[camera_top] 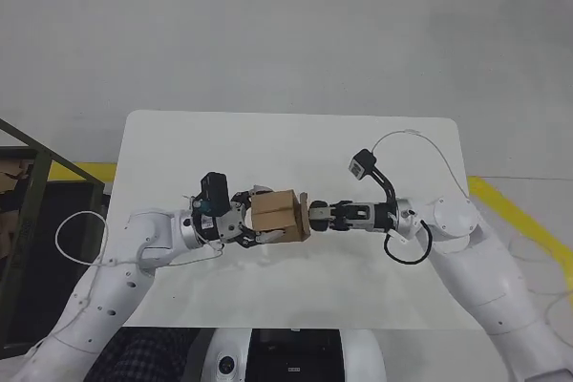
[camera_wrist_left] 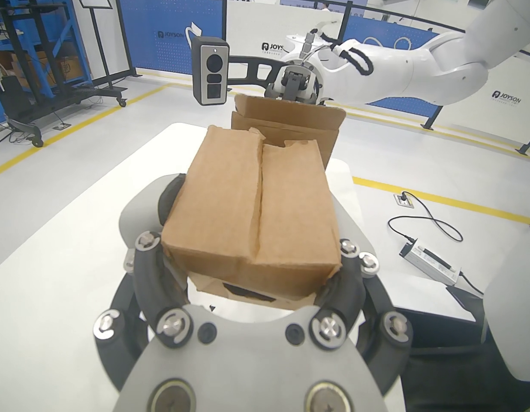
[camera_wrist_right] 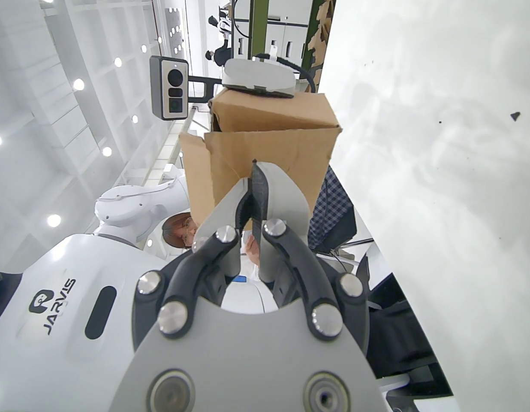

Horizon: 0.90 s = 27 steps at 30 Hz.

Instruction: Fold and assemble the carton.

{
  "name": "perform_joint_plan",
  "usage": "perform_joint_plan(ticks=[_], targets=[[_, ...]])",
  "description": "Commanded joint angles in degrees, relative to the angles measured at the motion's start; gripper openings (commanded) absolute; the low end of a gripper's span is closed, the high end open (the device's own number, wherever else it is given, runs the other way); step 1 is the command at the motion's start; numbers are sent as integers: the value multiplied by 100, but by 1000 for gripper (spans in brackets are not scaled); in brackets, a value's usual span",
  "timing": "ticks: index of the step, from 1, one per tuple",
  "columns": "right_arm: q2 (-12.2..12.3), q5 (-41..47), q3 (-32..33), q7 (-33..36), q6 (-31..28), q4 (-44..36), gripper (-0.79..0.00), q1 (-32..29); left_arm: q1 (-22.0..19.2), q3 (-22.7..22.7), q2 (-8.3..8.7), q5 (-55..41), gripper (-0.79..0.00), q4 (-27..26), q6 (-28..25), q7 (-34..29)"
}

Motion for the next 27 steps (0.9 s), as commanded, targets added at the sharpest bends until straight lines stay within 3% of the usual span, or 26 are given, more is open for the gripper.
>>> perform_joint_plan(ticks=[1, 8, 27], targets=[[-2, -37, -7, 3, 15, -11, -483, 21, 14, -5, -4, 98, -265, -7, 21, 42], [7, -165, 10, 43, 130, -124, -453, 63, 42, -24, -16, 275, -262, 16, 42, 140], [36, -622, 28, -4, 427, -279, -557, 146, 69, -71, -43, 403, -259, 13, 55, 212]])
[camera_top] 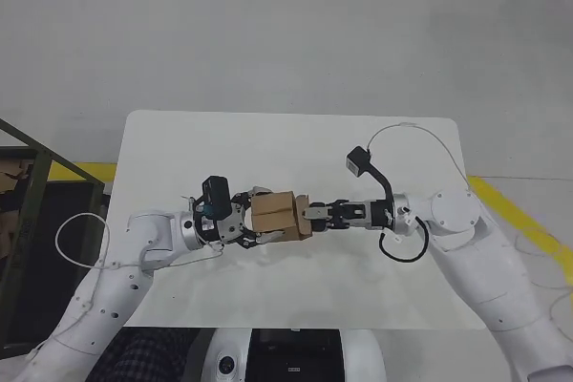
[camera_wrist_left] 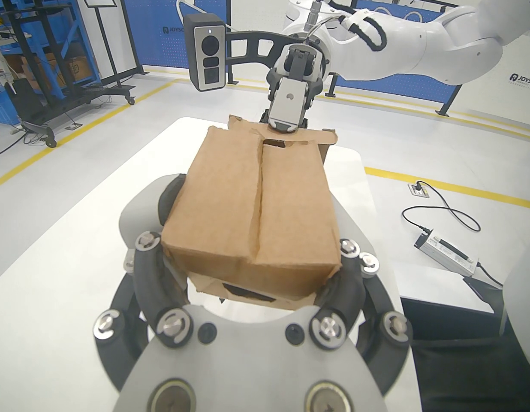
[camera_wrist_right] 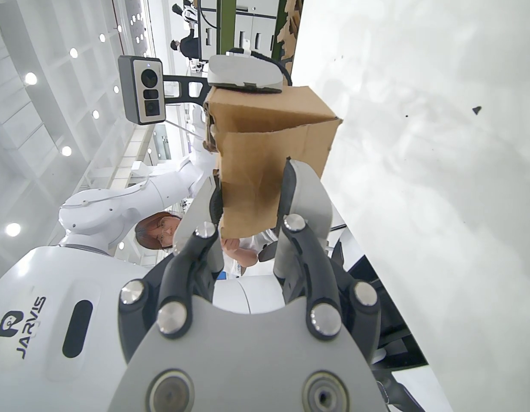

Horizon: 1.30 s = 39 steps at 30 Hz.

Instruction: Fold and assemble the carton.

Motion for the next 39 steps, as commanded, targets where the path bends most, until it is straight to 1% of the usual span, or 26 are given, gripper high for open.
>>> perform_joint_plan(ticks=[1, 5, 7, 13, 17, 20, 22, 34, 39], targets=[[2, -1, 14, -13, -4, 4, -563, -3, 4, -7, -2, -2, -259, -4, -13, 6], [6, -54, 19, -39, 28, 4, -594, 3, 19, -11, -7, 2, -249, -31, -28, 2], [7, -90, 14, -50, 50, 0, -634, 11, 28, -10, -9, 3, -252, -52, -40, -2], [4, -135, -1, -64, 62, -16, -668, 38, 45, 3, -15, 19, -249, -103, -84, -16], [2, -130, 1, -77, 52, -35, -665, 53, 41, 32, -22, 36, -234, -101, -118, -51], [4, -125, 21, -101, 32, -50, -637, 51, 34, 44, -27, 52, -234, -94, -136, -59], [8, -133, 37, -112, 25, -61, -637, 42, 32, 45, -30, 58, -225, -88, -139, -54], [62, -169, 239, -144, 25, -204, -637, -125, 10, 39, -46, 90, -234, -28, -150, -23], [77, -207, 284, -153, 51, -278, -619, -157, 7, 33, -51, 96, -237, -21, -149, -32]])
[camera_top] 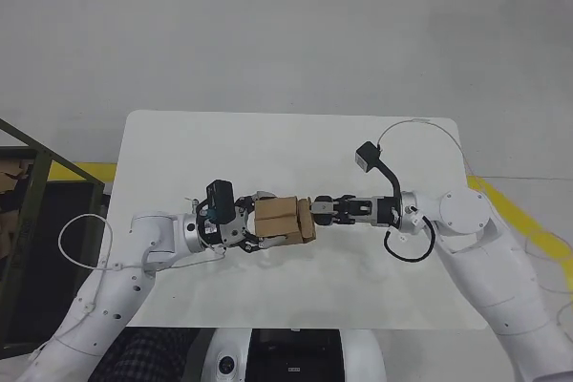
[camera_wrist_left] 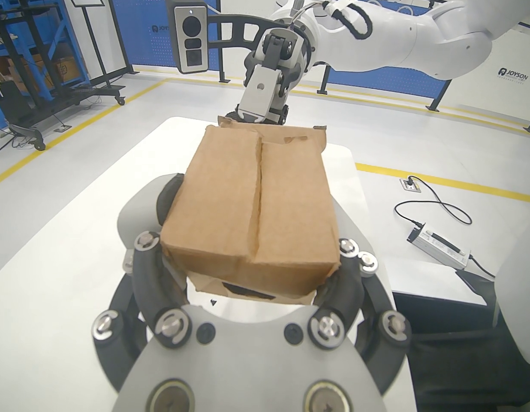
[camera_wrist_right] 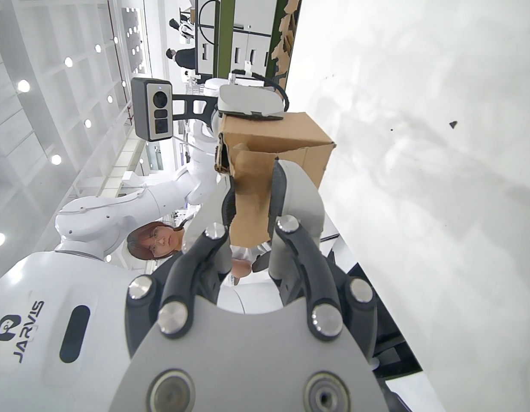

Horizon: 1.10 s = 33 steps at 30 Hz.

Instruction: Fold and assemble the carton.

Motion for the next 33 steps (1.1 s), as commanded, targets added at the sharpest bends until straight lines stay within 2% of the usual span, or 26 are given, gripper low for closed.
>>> perform_joint_plan(ticks=[1, 4, 12, 15, 19, 25, 33], targets=[[6, -14, 22, -5, 13, -36, -613, -7, -4, -2, -2, 3, -234, 7, 2, -8], [18, -63, 44, 20, 42, -85, -610, -12, -12, 1, -6, 7, -237, 21, 9, -21], [35, -158, -3, 176, 167, -216, -668, -12, -45, 22, -19, 8, -234, 51, 23, -92], [38, -231, -40, 226, 246, -246, -662, 19, -53, 26, -23, 16, -234, 57, 33, -108], [45, -338, -68, 233, 340, -268, -616, 53, -57, 22, -27, 39, -237, 44, 43, -104], [50, -368, -73, 227, 367, -243, -693, 91, -40, 9, -30, 63, -240, 10, 41, -81], [43, -339, -118, 184, 345, -241, -699, 124, -6, 10, -33, 67, -228, -35, -16, -74]])
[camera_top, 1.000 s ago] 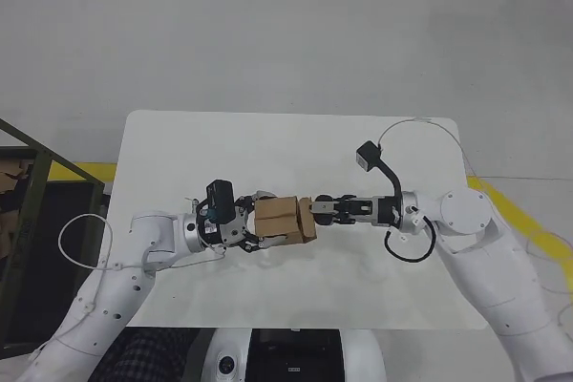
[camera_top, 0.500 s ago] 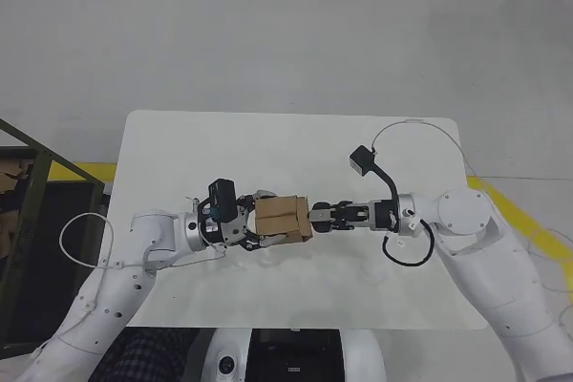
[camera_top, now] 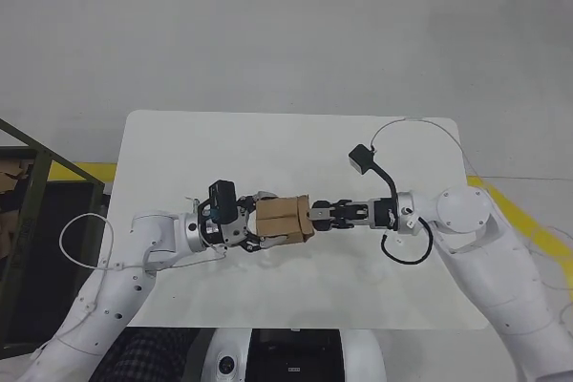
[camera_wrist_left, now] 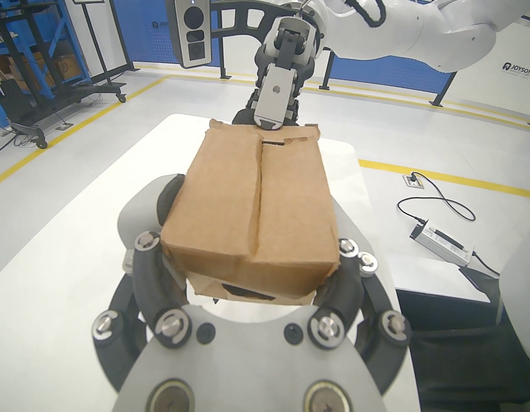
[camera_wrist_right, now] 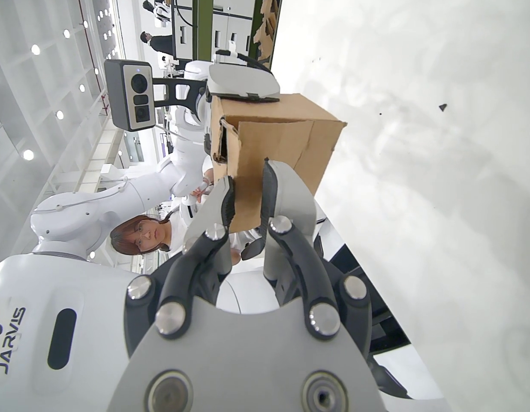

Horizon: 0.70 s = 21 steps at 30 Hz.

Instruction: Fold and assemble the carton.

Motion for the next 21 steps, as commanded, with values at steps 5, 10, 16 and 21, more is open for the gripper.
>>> perform_joint_plan(ticks=[5, 10, 16, 21], targets=[[-20, 27, -96, -29, -38, 44, -717, 45, 7, 0, -5, -30, -225, -19, -36, 27], [-28, 41, -140, -32, -57, 79, -751, 75, 8, -5, -10, -42, -188, -16, -28, 43], [-35, 50, -177, -50, -76, 85, -773, 89, 2, 19, -20, -24, 0, -7, -11, 50], [-49, 72, -231, -55, -95, 94, -767, 135, -12, 51, -30, 0, 0, -7, -9, 45]])
